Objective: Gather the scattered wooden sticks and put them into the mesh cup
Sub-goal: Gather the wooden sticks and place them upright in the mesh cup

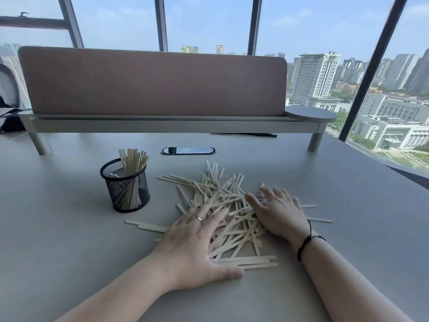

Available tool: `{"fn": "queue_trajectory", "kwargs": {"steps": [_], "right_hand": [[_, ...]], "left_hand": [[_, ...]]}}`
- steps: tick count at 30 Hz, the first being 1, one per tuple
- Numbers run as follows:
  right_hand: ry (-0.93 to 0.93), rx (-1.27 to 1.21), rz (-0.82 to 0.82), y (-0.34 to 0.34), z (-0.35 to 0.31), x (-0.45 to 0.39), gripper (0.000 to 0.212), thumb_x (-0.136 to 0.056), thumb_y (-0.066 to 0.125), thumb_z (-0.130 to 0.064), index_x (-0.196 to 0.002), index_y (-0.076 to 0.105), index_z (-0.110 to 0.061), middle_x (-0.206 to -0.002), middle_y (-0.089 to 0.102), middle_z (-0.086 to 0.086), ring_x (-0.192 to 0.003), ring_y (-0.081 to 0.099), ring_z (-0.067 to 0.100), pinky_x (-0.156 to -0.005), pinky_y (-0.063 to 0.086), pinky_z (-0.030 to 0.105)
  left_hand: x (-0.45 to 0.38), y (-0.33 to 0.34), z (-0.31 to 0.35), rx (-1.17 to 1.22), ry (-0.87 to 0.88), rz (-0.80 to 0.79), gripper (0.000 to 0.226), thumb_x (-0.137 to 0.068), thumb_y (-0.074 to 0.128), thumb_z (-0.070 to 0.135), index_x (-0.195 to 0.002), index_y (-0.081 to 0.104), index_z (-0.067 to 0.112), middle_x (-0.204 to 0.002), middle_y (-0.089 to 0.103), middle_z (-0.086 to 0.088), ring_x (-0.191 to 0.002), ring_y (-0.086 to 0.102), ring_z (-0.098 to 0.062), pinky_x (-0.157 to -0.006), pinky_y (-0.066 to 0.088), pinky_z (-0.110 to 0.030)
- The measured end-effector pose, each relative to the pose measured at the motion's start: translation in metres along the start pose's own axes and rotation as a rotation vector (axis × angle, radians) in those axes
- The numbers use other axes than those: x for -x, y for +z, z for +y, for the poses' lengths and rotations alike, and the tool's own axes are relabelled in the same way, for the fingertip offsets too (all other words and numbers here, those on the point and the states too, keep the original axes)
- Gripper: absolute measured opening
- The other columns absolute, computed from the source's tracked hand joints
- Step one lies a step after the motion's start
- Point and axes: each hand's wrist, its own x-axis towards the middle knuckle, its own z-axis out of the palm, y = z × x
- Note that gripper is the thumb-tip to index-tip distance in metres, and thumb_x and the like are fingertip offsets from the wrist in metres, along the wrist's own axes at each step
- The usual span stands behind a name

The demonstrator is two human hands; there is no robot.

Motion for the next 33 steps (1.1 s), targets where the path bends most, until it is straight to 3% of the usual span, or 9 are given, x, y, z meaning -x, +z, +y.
{"fn": "queue_trajectory", "kwargs": {"steps": [4,7,13,17,24,29,33], "right_hand": [[-0.049,-0.064,-0.022,0.001,-0.022,0.013,0.071,-0.087,0.027,-0.079,-0.139,0.047,-0.035,-0.147,0.046,0.004,-0.142,0.033,0.026,-0.118,0.021,0.041],[-0.101,-0.076,-0.051,0.003,-0.034,0.025,0.065,-0.088,0.031,-0.076,-0.134,0.050,-0.034,-0.140,0.047,0.006,-0.138,0.035,0.028,-0.116,0.020,0.040],[-0.232,-0.095,-0.049,0.006,-0.045,0.037,0.058,-0.086,0.042,-0.076,-0.127,0.054,-0.036,-0.128,0.049,-0.003,-0.129,0.040,0.021,-0.111,0.026,0.035],[-0.311,-0.126,-0.076,0.008,-0.045,0.037,0.059,-0.082,0.046,-0.076,-0.127,0.056,-0.038,-0.122,0.051,-0.009,-0.125,0.042,0.015,-0.108,0.034,0.034],[-0.377,-0.111,-0.103,0.008,-0.042,0.035,0.087,-0.059,0.049,-0.092,-0.133,0.049,-0.044,-0.125,0.049,-0.015,-0.128,0.040,0.010,-0.109,0.031,0.030],[-0.384,-0.122,-0.102,0.008,-0.039,0.032,0.085,-0.061,0.060,-0.085,-0.134,0.047,-0.043,-0.127,0.049,-0.016,-0.127,0.039,0.010,-0.106,0.033,0.030],[-0.367,-0.137,-0.069,0.010,-0.037,0.029,0.084,-0.062,0.060,-0.084,-0.134,0.048,-0.041,-0.123,0.051,-0.014,-0.125,0.041,0.012,-0.105,0.037,0.033]], "left_hand": [[-0.001,-0.004,-0.021,-0.003,-0.079,0.032,0.118,-0.058,0.037,0.102,-0.153,-0.008,0.049,-0.167,-0.013,0.010,-0.153,-0.013,-0.015,-0.123,0.002,-0.042],[-0.004,-0.008,-0.034,0.005,-0.151,0.042,0.128,-0.049,0.031,0.107,-0.154,-0.009,0.047,-0.168,-0.013,0.001,-0.154,-0.010,-0.023,-0.125,-0.003,-0.044],[-0.009,-0.010,-0.050,0.070,-0.201,0.058,0.140,-0.039,0.040,0.108,-0.156,-0.004,0.044,-0.169,0.006,-0.001,-0.155,0.004,-0.022,-0.125,0.008,-0.042],[-0.011,-0.011,-0.055,0.145,-0.107,0.139,0.128,-0.049,0.054,0.099,-0.156,0.014,0.041,-0.161,0.032,0.008,-0.148,0.026,-0.013,-0.121,0.022,-0.031],[-0.011,-0.006,-0.062,0.256,-0.053,0.218,0.102,-0.060,0.060,0.091,-0.147,0.034,0.044,-0.145,0.051,0.015,-0.135,0.044,-0.008,-0.110,0.038,-0.030],[-0.012,-0.003,-0.058,0.170,0.024,0.320,0.077,-0.078,0.069,0.065,-0.144,0.045,0.035,-0.134,0.063,0.010,-0.126,0.053,-0.015,-0.105,0.041,-0.029],[-0.014,-0.004,-0.053,0.083,0.046,0.319,0.069,-0.090,0.065,0.049,-0.150,0.037,0.030,-0.138,0.060,0.002,-0.127,0.053,-0.023,-0.109,0.036,-0.033]]}}
